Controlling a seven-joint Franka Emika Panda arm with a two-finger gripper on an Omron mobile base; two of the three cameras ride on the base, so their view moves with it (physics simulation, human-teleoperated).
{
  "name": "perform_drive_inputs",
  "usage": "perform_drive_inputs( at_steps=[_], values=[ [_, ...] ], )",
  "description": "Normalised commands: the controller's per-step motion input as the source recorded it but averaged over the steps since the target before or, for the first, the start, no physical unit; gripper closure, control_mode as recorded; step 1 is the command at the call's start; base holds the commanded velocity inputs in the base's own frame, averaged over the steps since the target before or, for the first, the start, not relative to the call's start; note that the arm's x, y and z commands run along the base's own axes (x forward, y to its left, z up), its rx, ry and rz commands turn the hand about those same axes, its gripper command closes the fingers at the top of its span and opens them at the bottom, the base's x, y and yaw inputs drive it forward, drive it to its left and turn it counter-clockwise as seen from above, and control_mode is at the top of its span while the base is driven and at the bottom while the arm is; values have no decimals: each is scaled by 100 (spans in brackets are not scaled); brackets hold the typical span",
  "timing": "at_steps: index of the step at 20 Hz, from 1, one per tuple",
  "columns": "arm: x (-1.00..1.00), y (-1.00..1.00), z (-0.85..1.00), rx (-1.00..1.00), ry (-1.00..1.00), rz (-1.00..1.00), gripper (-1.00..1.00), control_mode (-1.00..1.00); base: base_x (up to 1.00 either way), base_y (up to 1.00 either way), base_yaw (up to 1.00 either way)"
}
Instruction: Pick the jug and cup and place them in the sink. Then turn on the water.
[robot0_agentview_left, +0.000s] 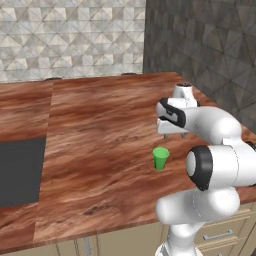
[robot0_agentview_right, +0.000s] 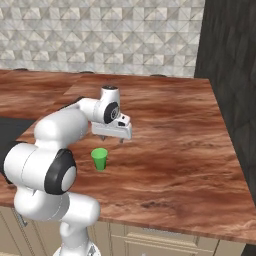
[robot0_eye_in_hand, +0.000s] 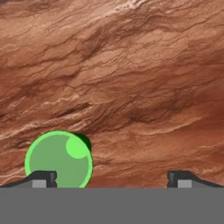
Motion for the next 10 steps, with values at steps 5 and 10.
perform_drive_inputs(
  at_steps=[5,10],
  values=[
    [0,0,-20,0,0,1,-100,-100,0,0,0],
    [0,6,-10,0,0,0,-100,-100,0,0,0]
  ],
)
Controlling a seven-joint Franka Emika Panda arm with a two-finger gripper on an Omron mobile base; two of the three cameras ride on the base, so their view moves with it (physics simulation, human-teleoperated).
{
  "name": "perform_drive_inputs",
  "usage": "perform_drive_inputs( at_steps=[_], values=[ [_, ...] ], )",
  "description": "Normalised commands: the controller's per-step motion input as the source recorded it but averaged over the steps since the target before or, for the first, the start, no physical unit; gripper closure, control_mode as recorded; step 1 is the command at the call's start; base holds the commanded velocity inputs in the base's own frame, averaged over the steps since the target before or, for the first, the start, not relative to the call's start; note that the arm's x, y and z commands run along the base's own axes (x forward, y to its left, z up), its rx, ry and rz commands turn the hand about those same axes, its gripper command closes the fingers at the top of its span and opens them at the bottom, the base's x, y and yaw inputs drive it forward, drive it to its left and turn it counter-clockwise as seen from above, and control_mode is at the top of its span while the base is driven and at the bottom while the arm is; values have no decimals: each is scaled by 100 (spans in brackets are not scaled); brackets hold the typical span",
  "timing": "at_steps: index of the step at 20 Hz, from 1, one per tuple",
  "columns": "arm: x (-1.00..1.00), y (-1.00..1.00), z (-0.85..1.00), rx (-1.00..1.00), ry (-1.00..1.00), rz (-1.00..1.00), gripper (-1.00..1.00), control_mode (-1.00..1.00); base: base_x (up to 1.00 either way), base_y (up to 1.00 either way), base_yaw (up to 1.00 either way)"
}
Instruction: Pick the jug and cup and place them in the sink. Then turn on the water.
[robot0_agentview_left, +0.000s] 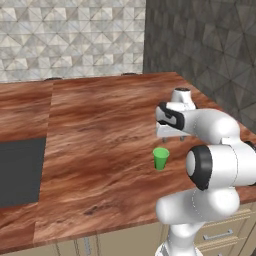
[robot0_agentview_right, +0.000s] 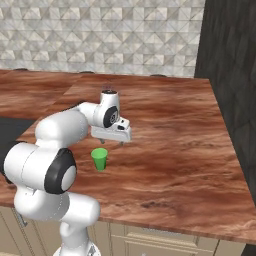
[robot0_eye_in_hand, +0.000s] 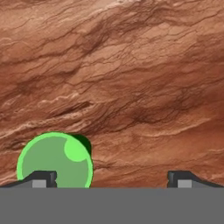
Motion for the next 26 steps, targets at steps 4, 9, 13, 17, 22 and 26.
perform_drive_inputs(
  at_steps=[4,9,13,17,22,26],
  values=[
    [0,17,-10,0,1,0,-100,-100,0,0,0],
    [0,12,-12,0,3,0,-100,-100,0,0,0],
    [-2,0,-14,0,4,0,-100,-100,0,0,0],
    [-3,0,-14,0,6,0,-100,-100,0,0,0],
    [-9,0,-14,0,3,0,-100,-100,0,0,0],
    [-10,6,-20,0,0,0,-100,-100,0,0,0]
  ],
)
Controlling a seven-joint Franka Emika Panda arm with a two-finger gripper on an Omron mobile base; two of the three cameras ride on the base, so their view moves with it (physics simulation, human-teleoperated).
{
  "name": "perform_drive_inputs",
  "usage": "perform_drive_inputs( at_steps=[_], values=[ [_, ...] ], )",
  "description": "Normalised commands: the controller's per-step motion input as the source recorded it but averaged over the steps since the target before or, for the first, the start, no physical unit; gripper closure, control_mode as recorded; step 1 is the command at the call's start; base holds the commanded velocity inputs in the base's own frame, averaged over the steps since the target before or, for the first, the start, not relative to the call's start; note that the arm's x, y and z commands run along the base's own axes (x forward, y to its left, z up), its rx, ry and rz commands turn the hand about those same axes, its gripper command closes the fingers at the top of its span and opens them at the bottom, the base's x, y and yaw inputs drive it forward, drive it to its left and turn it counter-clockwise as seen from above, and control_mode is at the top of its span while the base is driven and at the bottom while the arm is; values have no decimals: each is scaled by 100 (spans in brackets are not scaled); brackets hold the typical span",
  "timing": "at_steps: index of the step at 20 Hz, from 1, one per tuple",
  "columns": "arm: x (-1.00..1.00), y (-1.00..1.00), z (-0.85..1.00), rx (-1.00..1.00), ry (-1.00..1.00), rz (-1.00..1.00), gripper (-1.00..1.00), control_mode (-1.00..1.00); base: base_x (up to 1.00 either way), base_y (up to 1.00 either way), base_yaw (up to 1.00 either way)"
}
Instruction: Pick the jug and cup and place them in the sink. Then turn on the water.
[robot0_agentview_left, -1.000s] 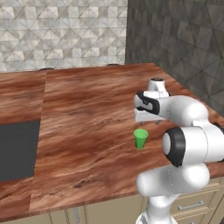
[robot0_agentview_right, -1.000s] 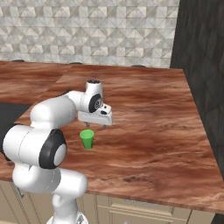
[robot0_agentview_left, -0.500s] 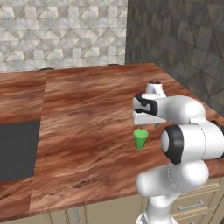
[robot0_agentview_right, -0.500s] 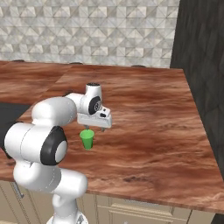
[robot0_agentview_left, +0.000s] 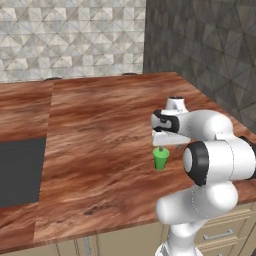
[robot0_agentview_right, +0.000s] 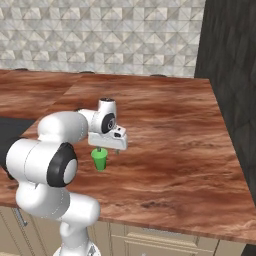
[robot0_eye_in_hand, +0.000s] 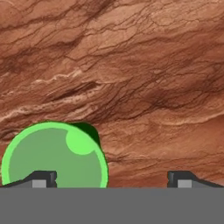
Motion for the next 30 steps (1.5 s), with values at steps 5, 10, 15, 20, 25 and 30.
perform_drive_inputs(
  at_steps=[5,10,15,20,25,30],
  values=[
    [-1,18,-18,0,0,0,-100,-100,0,0,0],
    [0,4,-10,0,0,0,-100,-100,0,0,0],
    [0,0,-4,0,0,0,-100,-100,0,0,0],
    [3,-3,0,3,0,0,-100,-100,0,0,0],
    [6,-2,0,2,0,0,-100,-100,0,0,0],
    [4,-2,-4,1,0,0,-100,-100,0,0,0]
  ],
)
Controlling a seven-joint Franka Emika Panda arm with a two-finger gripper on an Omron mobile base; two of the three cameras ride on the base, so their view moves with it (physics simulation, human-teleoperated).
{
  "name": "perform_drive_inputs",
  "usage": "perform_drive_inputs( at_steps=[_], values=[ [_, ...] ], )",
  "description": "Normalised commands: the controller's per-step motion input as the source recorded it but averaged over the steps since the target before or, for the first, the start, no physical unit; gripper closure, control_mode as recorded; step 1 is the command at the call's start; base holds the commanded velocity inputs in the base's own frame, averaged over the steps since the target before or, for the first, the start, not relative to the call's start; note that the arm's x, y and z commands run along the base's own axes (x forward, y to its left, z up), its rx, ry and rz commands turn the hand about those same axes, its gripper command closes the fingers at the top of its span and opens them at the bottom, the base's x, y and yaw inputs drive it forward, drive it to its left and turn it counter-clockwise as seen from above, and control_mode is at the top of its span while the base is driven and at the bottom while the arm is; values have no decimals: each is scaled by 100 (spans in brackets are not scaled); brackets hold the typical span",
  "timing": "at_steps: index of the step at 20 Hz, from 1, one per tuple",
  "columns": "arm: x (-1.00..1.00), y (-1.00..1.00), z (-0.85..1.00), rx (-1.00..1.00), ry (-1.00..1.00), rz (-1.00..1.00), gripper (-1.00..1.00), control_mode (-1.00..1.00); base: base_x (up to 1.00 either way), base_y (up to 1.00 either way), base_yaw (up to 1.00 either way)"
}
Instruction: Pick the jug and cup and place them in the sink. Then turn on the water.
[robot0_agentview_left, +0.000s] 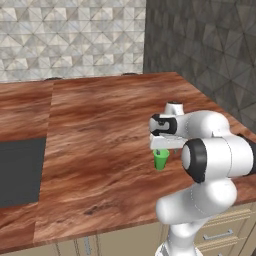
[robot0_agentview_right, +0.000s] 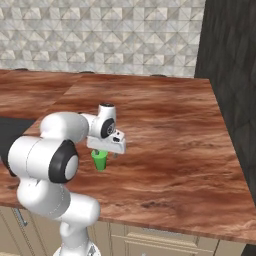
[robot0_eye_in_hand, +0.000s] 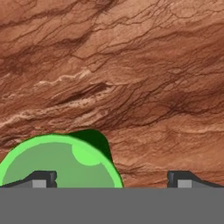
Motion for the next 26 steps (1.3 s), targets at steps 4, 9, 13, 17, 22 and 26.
perform_drive_inputs(
  at_steps=[4,9,13,17,22,26],
  values=[
    [0,-1,-16,0,0,0,-100,-100,0,0,0],
    [0,0,-18,0,0,0,-100,-100,0,0,0],
    [0,0,-12,0,0,0,-100,-100,0,0,0],
    [0,0,-9,0,0,0,-100,-100,0,0,0],
    [0,0,-3,0,1,0,100,-100,0,0,0],
    [0,0,0,0,2,0,100,-100,0,0,0]
  ],
)
